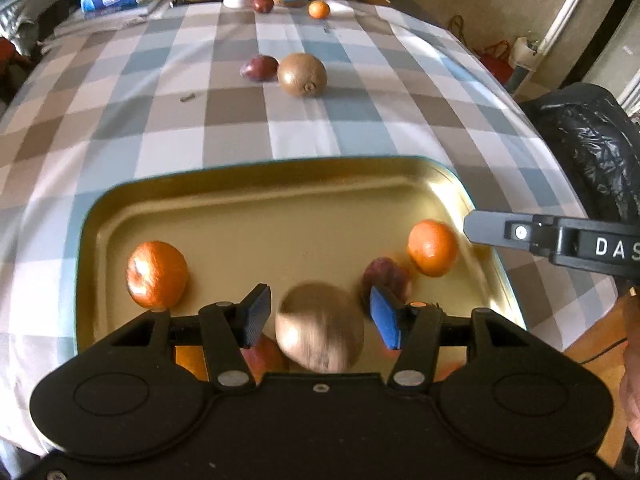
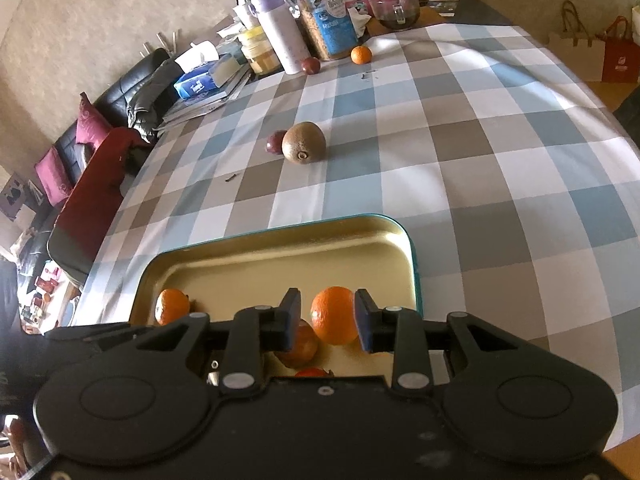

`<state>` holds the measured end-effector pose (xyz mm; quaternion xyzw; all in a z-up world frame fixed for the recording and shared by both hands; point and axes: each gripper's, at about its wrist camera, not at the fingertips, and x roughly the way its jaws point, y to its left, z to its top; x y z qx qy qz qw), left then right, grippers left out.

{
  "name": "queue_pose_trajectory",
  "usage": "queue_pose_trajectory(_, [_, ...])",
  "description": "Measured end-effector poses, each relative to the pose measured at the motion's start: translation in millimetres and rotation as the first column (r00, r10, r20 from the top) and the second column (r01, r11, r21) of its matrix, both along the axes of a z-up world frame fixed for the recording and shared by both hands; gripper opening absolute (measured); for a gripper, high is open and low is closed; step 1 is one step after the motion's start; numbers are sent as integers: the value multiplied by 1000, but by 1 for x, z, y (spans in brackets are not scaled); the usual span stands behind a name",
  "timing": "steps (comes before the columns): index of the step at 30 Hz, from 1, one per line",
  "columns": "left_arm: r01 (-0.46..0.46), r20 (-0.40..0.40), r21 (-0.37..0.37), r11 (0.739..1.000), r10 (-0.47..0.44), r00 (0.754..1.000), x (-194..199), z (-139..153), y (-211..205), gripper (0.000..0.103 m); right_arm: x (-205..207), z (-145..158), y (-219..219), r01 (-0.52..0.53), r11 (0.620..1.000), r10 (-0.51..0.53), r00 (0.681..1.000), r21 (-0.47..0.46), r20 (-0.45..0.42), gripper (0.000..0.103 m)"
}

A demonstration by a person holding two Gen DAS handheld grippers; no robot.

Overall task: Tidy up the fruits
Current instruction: 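Open the left tool to drop the kiwi into the tray while the right tool releases the mandarin, then move both tools back toward the kiwi and plum on the tablecloth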

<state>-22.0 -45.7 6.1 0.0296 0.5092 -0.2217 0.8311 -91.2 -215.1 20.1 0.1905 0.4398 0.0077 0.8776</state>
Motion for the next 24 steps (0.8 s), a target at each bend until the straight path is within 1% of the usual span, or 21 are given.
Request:
queue_pose_trajectory(5, [-21, 5, 39, 999, 21, 1000, 0, -1, -2, 60, -2, -1, 1, -10, 1000, 10, 1000, 4, -7, 33])
queue_pose_trajectory(11, [-39, 1, 66, 997, 39, 999, 0, -1, -3, 61, -4, -2, 1, -11, 1000, 11, 1000, 5, -10, 33])
queue_pose_trajectory(19, [-59, 27, 97, 994, 56, 998, 0, 6, -7, 61, -3, -1, -1, -15, 1000, 15, 1000, -7, -8, 33])
queue_pose_trajectory(24, [-89, 44, 128, 988, 83, 996, 6, 10, -10, 61, 2, 2, -5, -18, 1000, 18, 1000, -17, -6, 33])
